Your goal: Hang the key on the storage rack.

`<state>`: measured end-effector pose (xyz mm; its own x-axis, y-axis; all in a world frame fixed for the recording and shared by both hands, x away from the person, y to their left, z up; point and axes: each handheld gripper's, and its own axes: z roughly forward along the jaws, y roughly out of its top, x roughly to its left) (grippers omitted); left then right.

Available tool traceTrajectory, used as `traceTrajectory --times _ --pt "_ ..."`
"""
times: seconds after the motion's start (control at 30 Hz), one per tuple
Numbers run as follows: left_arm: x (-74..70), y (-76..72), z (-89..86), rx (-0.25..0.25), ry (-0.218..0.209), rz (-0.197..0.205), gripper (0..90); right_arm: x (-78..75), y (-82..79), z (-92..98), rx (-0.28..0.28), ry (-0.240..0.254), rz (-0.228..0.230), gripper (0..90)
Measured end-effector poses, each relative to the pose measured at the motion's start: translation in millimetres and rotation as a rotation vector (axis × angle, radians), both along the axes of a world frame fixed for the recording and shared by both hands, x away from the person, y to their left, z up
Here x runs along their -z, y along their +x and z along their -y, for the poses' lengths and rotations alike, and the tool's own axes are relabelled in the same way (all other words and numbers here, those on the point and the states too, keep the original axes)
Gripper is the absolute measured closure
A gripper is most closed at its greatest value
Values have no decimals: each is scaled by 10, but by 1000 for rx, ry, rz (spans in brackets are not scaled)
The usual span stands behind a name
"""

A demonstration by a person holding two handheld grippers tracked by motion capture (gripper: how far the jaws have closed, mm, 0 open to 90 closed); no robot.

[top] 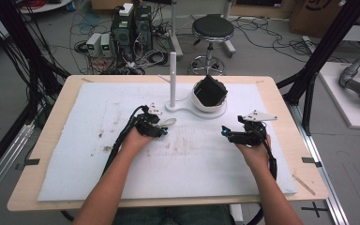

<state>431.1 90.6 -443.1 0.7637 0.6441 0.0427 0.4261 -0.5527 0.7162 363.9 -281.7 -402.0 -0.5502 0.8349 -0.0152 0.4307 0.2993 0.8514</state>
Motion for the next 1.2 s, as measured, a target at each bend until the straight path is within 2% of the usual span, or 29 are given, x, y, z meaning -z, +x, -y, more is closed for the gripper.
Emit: traceTrajectory --times 0.07,0.1,0.13,0.27,0.37,0.43,0.6,0.63,0.7,0.73,0.77,0.9,0.93,0.97,1.1,1.2 --pt "-3 -10 11 9 6 5 509 1 2 2 1 0 2 195" --pt "-5 -14 15 15 9 5 559 -1 0 3 1 1 3 195" --pt "-6 -21 21 17 7 2 559 -1 0 3 1 1 3 195" --pt "-8 -37 30 34 -2 -11 658 -4 -8 -2 2 0 0 194" --pt "-6 -52 29 56 -6 -12 774 -3 -10 -12 -2 -7 0 195" --pt "-8 -61 32 66 -6 -12 804 -3 -10 -14 -5 -8 0 194" --pt "-52 -86 28 79 40 6 817 5 -7 -28 -12 -15 1 195" --pt "-77 -94 12 75 34 9 817 6 -8 -35 -11 -14 -1 194" --pt "-156 -122 -22 59 0 40 818 7 -6 -36 -12 -16 0 195" --pt "-267 -151 -69 42 -62 72 817 10 -3 -41 -11 -16 -1 195" --pt "-267 -151 -69 42 -62 72 818 10 -3 -41 -11 -16 -1 195" --pt "-514 -193 -143 29 -145 122 818 17 2 -55 -13 -22 -3 194" --pt "-626 -208 -169 26 -181 136 818 18 3 -58 -14 -22 -2 195" --pt "-626 -208 -169 26 -181 136 818 19 4 -59 -15 -24 -1 195" --pt "-834 -230 -202 11 -213 181 818 21 6 -61 -14 -30 -1 195" --pt "-963 -223 -211 15 -209 205 818 19 1 -64 -14 -29 1 195"
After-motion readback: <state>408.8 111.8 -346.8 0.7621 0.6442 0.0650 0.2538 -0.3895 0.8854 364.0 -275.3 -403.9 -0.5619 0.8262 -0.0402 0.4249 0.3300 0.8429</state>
